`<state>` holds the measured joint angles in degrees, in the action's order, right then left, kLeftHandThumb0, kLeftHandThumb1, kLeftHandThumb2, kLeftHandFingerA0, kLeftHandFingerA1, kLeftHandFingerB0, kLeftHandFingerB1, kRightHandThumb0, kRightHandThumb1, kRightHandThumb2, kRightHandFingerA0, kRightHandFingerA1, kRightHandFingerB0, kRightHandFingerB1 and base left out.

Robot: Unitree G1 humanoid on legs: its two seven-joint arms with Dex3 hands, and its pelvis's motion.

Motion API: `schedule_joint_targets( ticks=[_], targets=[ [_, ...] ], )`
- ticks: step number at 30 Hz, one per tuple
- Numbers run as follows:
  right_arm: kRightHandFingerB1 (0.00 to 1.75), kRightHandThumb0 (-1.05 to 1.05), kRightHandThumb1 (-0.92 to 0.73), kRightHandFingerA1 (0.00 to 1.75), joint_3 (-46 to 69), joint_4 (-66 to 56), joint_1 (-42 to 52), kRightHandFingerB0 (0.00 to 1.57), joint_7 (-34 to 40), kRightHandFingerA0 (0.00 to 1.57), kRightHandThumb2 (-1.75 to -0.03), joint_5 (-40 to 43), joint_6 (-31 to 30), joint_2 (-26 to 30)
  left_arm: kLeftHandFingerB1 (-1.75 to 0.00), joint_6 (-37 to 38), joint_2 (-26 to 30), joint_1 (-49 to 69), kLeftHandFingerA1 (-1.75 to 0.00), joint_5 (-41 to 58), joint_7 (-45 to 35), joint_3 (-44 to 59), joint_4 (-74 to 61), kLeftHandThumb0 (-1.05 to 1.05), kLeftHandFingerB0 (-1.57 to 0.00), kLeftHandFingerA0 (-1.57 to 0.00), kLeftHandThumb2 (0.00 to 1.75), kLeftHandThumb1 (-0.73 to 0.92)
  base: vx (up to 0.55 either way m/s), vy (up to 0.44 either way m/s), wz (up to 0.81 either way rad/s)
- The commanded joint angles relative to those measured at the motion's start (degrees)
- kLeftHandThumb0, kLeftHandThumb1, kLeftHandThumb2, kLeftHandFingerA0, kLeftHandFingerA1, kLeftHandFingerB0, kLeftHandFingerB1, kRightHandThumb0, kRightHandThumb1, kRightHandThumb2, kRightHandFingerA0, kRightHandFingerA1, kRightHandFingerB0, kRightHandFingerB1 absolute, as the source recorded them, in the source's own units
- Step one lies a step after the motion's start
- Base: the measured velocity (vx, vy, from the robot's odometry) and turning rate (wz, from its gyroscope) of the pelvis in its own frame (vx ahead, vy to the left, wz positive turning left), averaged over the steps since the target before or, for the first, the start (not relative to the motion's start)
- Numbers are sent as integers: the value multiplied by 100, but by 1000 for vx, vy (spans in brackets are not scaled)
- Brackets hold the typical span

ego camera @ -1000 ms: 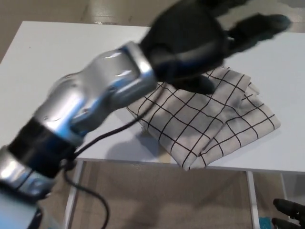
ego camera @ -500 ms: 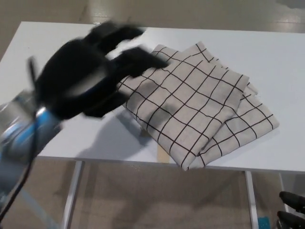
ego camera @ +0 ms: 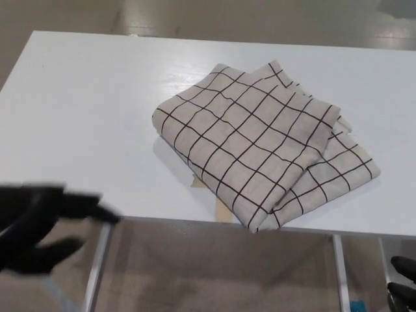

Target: Use the left hand to fold a white towel with checkered patterns in half.

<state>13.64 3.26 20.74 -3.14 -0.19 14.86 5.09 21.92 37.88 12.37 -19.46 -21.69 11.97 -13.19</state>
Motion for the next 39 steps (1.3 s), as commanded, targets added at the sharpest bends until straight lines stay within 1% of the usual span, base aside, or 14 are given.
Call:
schedule_joint_targets(
  ticks=[1, 3, 4, 11, 14, 17, 23, 29, 30, 31, 32, 37, 38, 39],
  targets=[
    [65, -27, -53, 65, 417, -453, 471, 57, -167, 49, -91, 791, -799, 38, -43, -547, 872, 2819, -45, 2955, -2798, 1212, -475, -9, -82, -81, 62, 73, 0, 0, 0],
    [65, -27, -53, 65, 418, -450, 470, 57, -190, 49, -91, 814, -820, 35, -43, -562, 883, 2755, -45, 2901, -2765, 1114, -354, -9, -82, -81, 62, 73, 0, 0, 0],
    [52, -27, -63, 55, 377, -465, 474, 64, -207, 53, -60, 818, -840, -1, -44, -617, 882, 2561, -45, 2869, -2744, 921, -66, -8, -83, -81, 62, 73, 0, 0, 0],
    [51, -24, -66, 55, 149, -208, 637, 63, -368, 53, -59, 728, -690, -125, -43, -1459, 290, 2060, -44, 2677, -2205, 361, 560, -7, -79, -75, 62, 71, 0, 0, 0],
    [52, -25, -65, 56, 82, -16, 627, 64, -349, 52, -60, 647, -654, -165, -42, -1115, -518, 1526, -43, 2432, -1437, 262, 1629, -6, -75, -73, 62, 73, 0, 0, 0],
    [52, -25, -65, 56, 15, 57, 668, 64, -349, 52, -60, 519, -571, -137, -42, -640, -1316, 934, -42, 1422, 225, 247, 3046, -10, -74, -69, 62, 71, 0, 0, 0],
    [52, -25, -66, 54, -1, 124, 715, 61, -270, 52, -60, 408, -423, -130, -40, -562, -1998, 370, -41, 1247, 1489, 494, 4304, -10, -66, -65, 60, 66, 0, 0, 0],
    [52, -22, -66, 54, 29, 142, 554, 60, -176, 53, -59, 354, -453, -86, -40, -750, -2182, -71, -41, 1454, 1817, 746, 4790, -13, -64, -63, 58, 59, 0, 0, 0],
    [52, -23, -66, 54, 44, 174, 500, 60, -141, 53, -59, 337, -441, -79, -35, -850, -2188, -144, -36, 1594, 1737, 841, 4835, -23, -48, -42, 56, 53, 0, 0, 0],
    [52, -23, -66, 54, 52, 188, 476, 60, -120, 53, -59, 328, -435, -77, -35, -881, -2191, -172, -36, 1683, 1673, 893, 4855, -23, -48, -42, 56, 53, 0, 0, 0],
    [51, -23, -65, 52, 61, 188, 432, 60, -49, 52, -59, 282, -463, -81, -29, -926, -2164, -252, -31, 1918, 1410, 999, 4951, -40, -23, -17, 56, 49, 0, 0, 0],
    [51, -24, -65, 47, 27, 49, 357, 59, 227, 51, -59, 51, -711, -118, -28, -892, -2078, -466, -30, 2310, 743, 1226, 5315, -48, -20, -16, 54, 45, 0, 0, 0],
    [51, -24, -65, 46, 12, -1, 358, 58, 301, 50, -59, -5, -814, -141, -50, -825, -2077, -471, -52, 2318, 689, 1239, 5366, -26, -8, -7, 83, 24, 0, 0, 0],
    [50, -24, -65, 46, -7, -47, 356, 58, 377, 50, -59, -61, -932, -162, -50, -722, -2079, -473, -52, 2278, 690, 1232, 5416, -25, -8, -8, 83, 25, 0, 0, 0]
  ],
)
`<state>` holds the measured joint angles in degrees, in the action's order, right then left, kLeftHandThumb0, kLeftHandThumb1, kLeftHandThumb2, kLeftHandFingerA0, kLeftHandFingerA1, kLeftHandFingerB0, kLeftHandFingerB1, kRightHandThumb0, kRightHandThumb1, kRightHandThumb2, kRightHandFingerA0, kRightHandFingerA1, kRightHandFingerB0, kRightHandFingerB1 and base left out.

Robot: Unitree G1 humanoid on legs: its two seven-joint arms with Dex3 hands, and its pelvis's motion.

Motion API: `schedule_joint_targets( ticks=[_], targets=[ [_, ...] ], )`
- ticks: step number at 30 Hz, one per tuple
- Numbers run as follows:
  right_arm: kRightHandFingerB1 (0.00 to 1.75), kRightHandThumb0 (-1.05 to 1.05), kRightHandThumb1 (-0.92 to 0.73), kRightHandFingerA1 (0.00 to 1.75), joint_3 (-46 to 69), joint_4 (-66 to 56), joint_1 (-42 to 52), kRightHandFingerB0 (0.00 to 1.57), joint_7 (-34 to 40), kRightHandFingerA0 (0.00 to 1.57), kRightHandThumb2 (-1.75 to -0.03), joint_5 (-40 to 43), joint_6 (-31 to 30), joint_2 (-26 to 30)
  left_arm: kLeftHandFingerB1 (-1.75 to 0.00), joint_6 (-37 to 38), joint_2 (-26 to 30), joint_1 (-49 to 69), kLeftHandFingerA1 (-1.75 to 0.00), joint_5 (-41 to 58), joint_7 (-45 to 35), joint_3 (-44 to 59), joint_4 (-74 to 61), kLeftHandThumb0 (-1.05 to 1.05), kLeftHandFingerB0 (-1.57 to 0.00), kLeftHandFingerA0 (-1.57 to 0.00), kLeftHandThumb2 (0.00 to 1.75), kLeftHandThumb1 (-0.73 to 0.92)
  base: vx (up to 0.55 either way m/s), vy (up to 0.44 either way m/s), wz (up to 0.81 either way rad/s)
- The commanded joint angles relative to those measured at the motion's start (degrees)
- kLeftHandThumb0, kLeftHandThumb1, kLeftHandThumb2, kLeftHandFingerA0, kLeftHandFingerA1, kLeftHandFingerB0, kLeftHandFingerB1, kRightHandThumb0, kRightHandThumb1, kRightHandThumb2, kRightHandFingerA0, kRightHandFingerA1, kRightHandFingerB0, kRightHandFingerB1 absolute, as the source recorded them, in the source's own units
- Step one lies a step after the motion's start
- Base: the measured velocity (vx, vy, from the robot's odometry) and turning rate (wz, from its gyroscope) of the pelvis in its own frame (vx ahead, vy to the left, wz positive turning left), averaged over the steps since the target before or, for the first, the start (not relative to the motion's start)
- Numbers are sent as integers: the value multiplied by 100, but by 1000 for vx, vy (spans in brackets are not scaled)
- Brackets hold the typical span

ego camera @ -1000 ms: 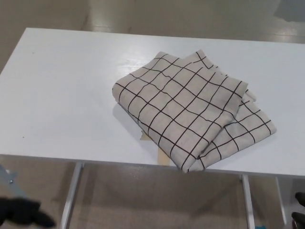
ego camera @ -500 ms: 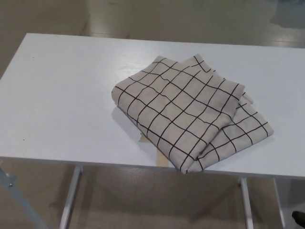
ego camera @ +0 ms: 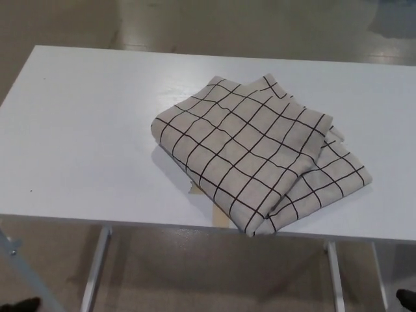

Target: Use the left hand to fold a white towel with checkered patterns in half.

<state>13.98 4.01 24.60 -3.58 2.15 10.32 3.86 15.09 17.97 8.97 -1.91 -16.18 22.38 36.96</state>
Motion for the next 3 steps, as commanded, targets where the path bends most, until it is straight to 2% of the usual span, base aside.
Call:
schedule_joint_targets(
  ticks=[1, 3],
  targets=[
    [50, -24, -65, 46, -41, -122, -30, 58, 421, 50, -59, -295, -478, -39, -50, -39, -88, -132, -52, 523, 138, 191, 401, -25, -8, -8, 83, 25, 0, 0, 0],
    [50, -25, -65, 46, -55, -147, -27, 58, 429, 49, -59, -314, -547, -26, -50, 47, -78, -157, -52, 453, 199, 162, 446, -25, -8, -8, 83, 25, 0, 0, 0]
  ],
)
